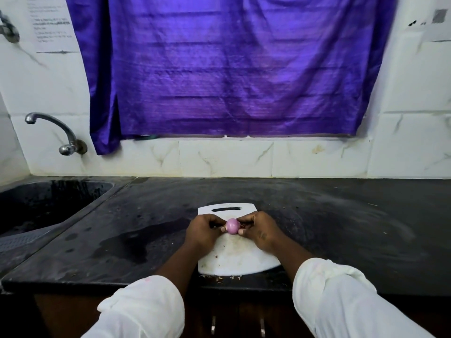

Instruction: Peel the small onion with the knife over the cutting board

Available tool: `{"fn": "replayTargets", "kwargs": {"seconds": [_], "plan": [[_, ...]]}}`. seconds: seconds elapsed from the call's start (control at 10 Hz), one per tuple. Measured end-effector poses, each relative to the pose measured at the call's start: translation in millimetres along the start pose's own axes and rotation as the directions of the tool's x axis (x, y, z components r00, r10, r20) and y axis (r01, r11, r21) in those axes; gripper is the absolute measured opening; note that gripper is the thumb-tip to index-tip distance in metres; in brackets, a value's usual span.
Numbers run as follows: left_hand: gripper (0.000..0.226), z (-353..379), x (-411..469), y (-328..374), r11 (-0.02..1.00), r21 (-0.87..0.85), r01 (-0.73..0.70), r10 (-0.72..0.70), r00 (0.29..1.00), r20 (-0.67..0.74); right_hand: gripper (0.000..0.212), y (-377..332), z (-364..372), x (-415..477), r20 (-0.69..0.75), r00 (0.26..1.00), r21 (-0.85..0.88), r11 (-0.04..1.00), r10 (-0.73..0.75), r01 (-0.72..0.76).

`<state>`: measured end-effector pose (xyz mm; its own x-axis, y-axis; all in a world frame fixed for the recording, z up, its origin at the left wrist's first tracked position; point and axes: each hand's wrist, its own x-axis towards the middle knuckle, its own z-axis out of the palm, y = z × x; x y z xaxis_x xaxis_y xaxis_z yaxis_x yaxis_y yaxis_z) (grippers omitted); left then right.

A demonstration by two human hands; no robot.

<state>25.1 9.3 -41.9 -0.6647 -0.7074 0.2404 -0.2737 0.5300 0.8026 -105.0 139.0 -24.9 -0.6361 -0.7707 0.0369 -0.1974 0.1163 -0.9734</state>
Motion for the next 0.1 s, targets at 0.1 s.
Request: {"fn": "replayTargets", "kwargs": {"seconds": [0.1], "plan": [[0.030, 0.1, -3.9, 1.3, 1.000, 0.019, -0.022, 0.022, 1.000, 0.019, 0.024, -8.4, 0.2, -2.6, -0.018, 0.988, 0.214, 0.966, 0.152, -0.145]]}}
